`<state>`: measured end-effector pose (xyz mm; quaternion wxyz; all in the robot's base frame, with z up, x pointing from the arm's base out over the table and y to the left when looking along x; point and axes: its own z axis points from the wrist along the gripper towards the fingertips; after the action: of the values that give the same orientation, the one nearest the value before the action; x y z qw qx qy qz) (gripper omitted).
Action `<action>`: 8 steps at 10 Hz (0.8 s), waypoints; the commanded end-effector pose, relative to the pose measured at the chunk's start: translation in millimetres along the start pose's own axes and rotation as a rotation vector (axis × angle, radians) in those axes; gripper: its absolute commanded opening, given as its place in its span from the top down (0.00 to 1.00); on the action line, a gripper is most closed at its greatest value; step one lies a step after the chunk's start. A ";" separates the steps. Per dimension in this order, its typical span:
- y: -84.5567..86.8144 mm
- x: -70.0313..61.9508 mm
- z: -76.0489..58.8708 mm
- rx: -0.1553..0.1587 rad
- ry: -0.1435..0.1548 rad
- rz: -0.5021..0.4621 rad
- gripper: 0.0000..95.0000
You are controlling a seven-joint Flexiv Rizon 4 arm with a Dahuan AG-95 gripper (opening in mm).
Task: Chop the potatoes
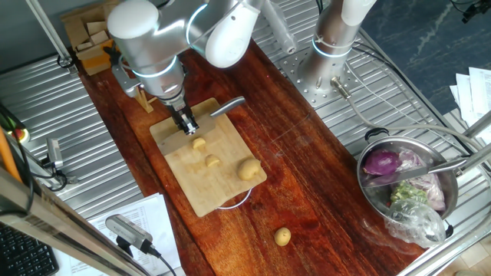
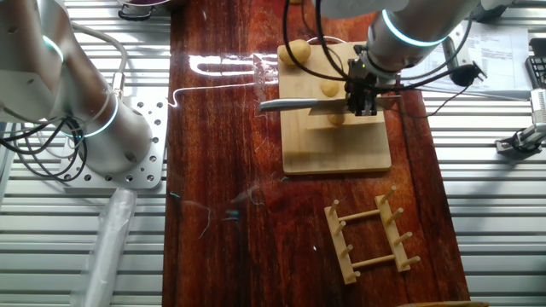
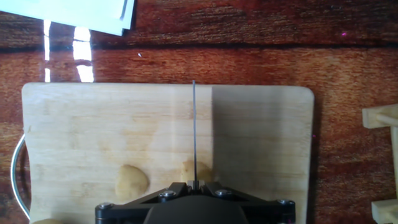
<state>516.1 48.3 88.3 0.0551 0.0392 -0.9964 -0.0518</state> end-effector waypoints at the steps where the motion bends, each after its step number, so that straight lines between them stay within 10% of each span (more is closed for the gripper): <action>1: -1.7 1.1 -2.8 0.004 -0.002 0.000 1.00; 5: -2.2 -2.9 19.8 0.017 -0.020 0.005 1.00; 8: -0.6 -2.3 9.8 0.024 -0.009 0.003 1.00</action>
<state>517.1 49.7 77.2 0.0510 0.0380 -0.9971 -0.0413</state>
